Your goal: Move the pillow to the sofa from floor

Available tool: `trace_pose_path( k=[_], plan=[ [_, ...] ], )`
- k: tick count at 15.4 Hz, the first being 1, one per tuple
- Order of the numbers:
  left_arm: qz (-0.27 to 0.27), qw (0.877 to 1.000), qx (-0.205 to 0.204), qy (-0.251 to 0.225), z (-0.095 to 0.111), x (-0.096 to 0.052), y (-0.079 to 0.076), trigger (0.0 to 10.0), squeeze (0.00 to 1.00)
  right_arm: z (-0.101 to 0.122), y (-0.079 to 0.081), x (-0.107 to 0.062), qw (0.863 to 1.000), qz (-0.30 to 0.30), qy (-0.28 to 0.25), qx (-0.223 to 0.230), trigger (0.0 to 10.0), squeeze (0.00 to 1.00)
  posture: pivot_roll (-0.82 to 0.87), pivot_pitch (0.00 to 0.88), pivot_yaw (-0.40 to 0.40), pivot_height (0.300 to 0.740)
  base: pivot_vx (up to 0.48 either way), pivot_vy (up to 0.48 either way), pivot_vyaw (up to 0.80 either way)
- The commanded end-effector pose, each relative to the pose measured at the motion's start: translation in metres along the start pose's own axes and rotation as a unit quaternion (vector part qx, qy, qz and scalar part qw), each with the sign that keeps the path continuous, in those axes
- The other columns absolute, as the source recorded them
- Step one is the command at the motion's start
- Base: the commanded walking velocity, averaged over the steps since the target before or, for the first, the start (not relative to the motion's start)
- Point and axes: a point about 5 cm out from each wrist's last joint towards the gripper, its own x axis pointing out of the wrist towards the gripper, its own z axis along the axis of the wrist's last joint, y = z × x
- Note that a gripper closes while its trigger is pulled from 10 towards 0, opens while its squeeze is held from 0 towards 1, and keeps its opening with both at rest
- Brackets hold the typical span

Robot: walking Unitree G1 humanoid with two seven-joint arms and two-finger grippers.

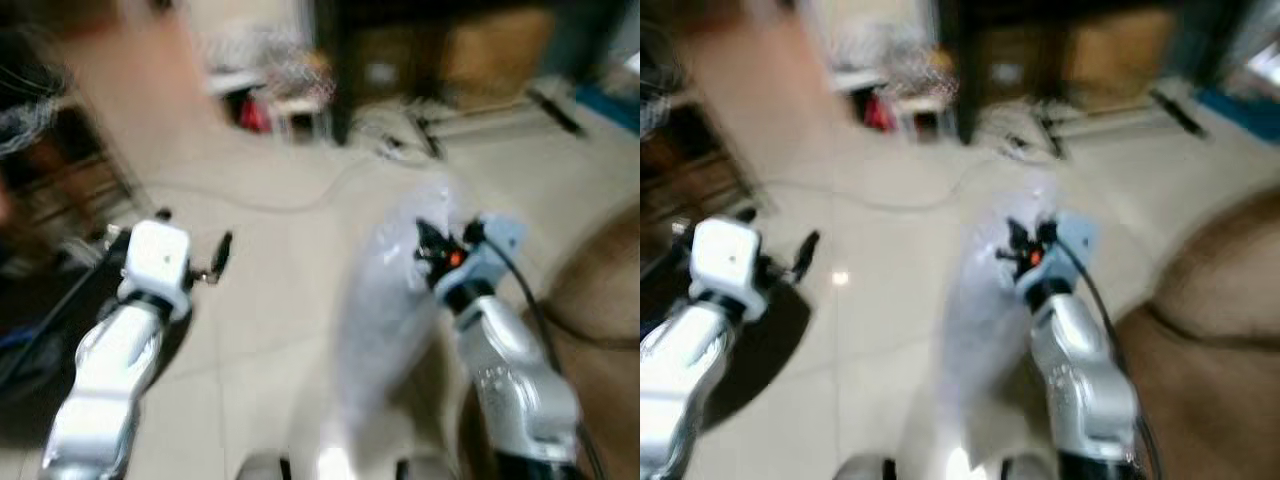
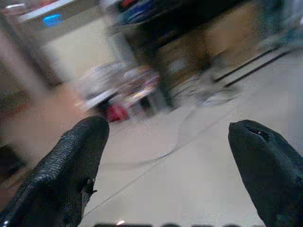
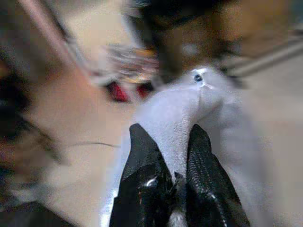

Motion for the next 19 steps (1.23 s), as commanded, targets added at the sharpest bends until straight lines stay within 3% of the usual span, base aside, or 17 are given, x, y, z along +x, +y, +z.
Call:
trace_pose_path(
  k=[1, 10, 14, 19],
  plan=[
    [0.012, 1.0, 0.014, 0.016, -0.006, -0.009, 0.009, 10.0, 0.0, 0.016, 0.012, 0.002, 0.999, 0.021, -0.039, 0.006, 10.0, 0.0, -0.14, 0.0, 0.102, 0.74, 0.0, 0.0, 0.0],
    [-0.005, 1.0, 0.011, 0.016, -0.007, -0.007, 0.008, 10.0, 0.0, 0.007, 0.005, -0.003, 0.999, -0.015, -0.03, 0.017, 10.0, 0.0, -0.14, 0.0, 0.12, 0.74, 0.0, 0.0, 0.0],
    [0.011, 1.0, 0.004, 0.009, -0.006, -0.006, 0.008, 10.0, 0.0, -0.002, 0.012, 0.002, 1.0, 0.01, 0.004, -0.012, 10.0, 0.0, -0.13, 0.0, 0.103, 0.74, 0.0, 0.0, 0.0],
    [0.015, 1.0, 0.004, 0.007, -0.005, -0.007, 0.007, 10.0, 0.0, -0.005, 0.014, 0.003, 1.0, 0.015, 0.011, -0.019, 10.0, 0.0, -0.12, 0.0, 0.093, 0.74, 0.0, -0.434, 0.0]
  ],
)
